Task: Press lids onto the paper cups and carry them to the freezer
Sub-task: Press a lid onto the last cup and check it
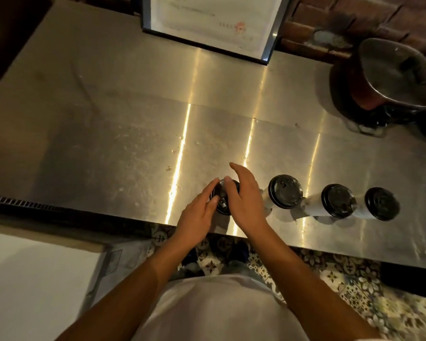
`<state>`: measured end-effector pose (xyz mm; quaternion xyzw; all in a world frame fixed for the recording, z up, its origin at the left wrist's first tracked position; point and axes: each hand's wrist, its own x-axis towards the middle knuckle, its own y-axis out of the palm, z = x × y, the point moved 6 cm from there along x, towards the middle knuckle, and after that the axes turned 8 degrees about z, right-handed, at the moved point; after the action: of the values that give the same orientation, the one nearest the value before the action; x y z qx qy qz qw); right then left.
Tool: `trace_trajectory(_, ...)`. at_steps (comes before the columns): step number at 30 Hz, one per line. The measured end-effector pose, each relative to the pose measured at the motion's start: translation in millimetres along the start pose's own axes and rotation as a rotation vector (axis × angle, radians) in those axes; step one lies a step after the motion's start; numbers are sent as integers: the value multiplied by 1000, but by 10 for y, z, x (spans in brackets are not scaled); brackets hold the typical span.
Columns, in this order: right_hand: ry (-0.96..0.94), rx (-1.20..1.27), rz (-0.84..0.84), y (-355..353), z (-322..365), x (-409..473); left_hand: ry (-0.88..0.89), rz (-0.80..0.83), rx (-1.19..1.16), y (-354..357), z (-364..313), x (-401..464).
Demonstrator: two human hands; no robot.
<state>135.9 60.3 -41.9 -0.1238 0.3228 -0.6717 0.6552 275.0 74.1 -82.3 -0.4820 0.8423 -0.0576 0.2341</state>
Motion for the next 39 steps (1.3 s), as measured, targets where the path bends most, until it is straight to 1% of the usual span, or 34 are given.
trace_trajectory(1,10,-40,-6,50,42,75,11,0,-18,13,-15,-10)
trace_trajectory(4,79,-293,7,178,66,220,12,-14,-94,46,-70,-31)
trace_trajectory(5,92,-344,0,185,55,242,4,-19,-117,49,-80,-33)
trace_trajectory(8,56,-401,5,174,24,259,-6,-31,-175,77,-52,-36)
trace_trajectory(10,15,-406,55,162,34,271,-3,-31,-210,102,-27,-33)
trace_trajectory(12,-4,-421,154,140,63,310,-8,-39,-231,111,-27,-41)
trace_trajectory(14,35,-449,266,123,74,347,-13,-48,-245,110,-39,-58)
trace_trajectory(15,60,-459,281,119,63,358,-11,-51,-252,107,-44,-65)
trace_trajectory(16,81,-475,260,128,42,364,-11,-51,-260,107,-46,-69)
trace_trajectory(18,71,-498,97,163,30,312,-17,-39,-280,103,-37,-56)
trace_trajectory(20,61,-460,-47,173,31,241,-14,-42,-294,95,-58,-51)
trace_trajectory(22,56,-441,-59,137,46,224,1,-37,-304,103,-82,-50)
trace_trajectory(25,58,-514,27,120,57,240,-32,-43,-316,134,-13,-13)
trace_trajectory(28,159,-420,79,105,59,264,-161,-81,-387,121,117,19)
trace_trajectory(30,196,-321,196,100,71,288,-179,-85,-405,83,72,25)
trace_trajectory(32,189,-182,316,22,118,262,-187,-80,-437,29,-20,11)
trace_trajectory(34,148,-89,389,-121,210,178,-176,-58,-464,-46,-137,-26)
trace_trajectory(36,83,-63,381,-325,343,89,-126,-47,-432,-154,-297,-68)
trace_trajectory(38,13,35,281,-595,521,0,-12,-89,-332,-309,-543,-117)
trace_trajectory(39,-15,108,228,-744,617,-40,56,-140,-269,-415,-689,-137)
